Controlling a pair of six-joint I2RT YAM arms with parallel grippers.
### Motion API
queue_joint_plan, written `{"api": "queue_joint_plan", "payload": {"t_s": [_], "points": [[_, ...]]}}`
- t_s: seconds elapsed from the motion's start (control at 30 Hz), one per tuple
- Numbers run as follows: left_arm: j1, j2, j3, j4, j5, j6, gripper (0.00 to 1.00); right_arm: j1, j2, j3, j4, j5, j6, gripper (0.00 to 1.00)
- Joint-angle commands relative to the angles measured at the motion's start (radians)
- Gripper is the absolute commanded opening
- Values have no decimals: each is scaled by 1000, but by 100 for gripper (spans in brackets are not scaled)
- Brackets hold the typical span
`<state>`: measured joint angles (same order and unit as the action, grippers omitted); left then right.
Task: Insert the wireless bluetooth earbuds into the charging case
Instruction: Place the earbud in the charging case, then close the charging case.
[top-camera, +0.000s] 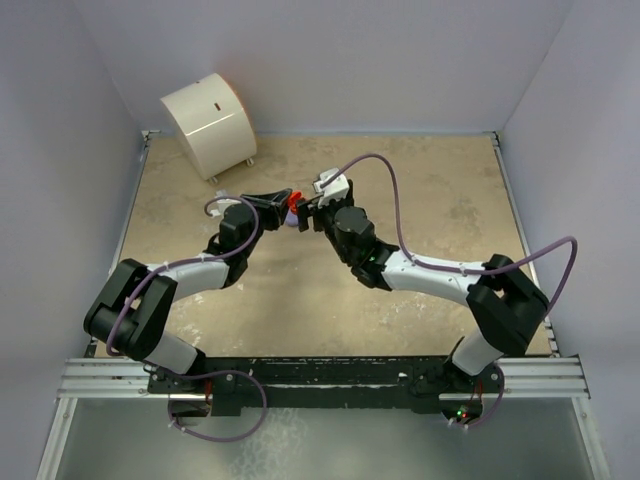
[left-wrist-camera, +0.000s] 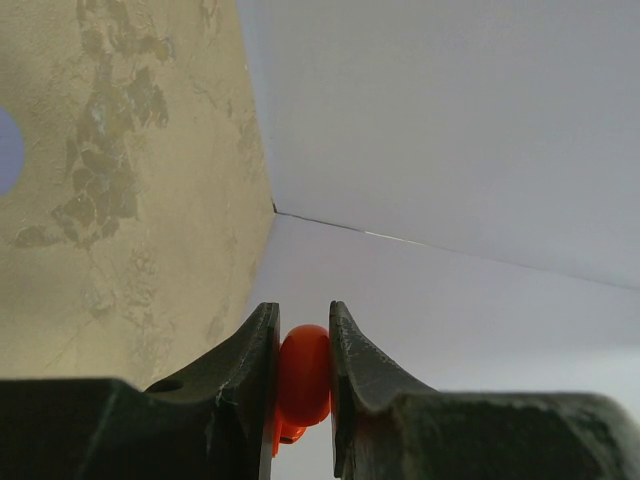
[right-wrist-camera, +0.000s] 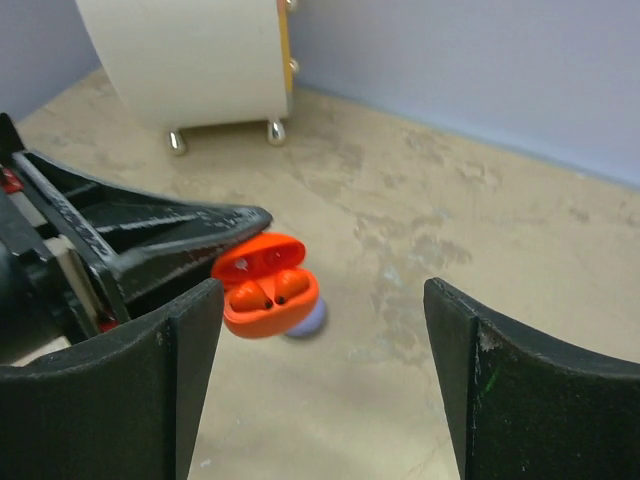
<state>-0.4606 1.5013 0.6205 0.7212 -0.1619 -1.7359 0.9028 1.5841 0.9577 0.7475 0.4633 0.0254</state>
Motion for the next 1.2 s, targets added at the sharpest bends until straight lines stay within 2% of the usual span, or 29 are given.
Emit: {"api": "queue_joint_plan", "payload": {"t_s": [0.0, 0.13, 0.33, 0.57, 0.7, 0.9, 1.17], "points": [[-4, -30, -17, 54, -22, -2, 0, -12, -44, -5, -30, 60, 115, 83], [-4, -35, -38, 66, -44, -25, 0, -39, -68, -10, -84, 51, 212, 83], [-5, -58, -71, 30, -171, -158, 0, -38, -94, -139, 26, 27, 162, 85], [-59, -151, 56, -298, -403, -272, 0, -35, 5, -190, 152, 37, 99, 100], [-102, -174, 121, -443, -497, -339, 0, -22, 69, -190, 260, 31, 62, 100], [-153, -160, 173, -567, -560, -419, 0, 3, 118, -196, 437, 45, 23, 100], [-178, -122, 197, -608, -580, -454, 0, 10, 180, -147, 480, 37, -23, 100]]}}
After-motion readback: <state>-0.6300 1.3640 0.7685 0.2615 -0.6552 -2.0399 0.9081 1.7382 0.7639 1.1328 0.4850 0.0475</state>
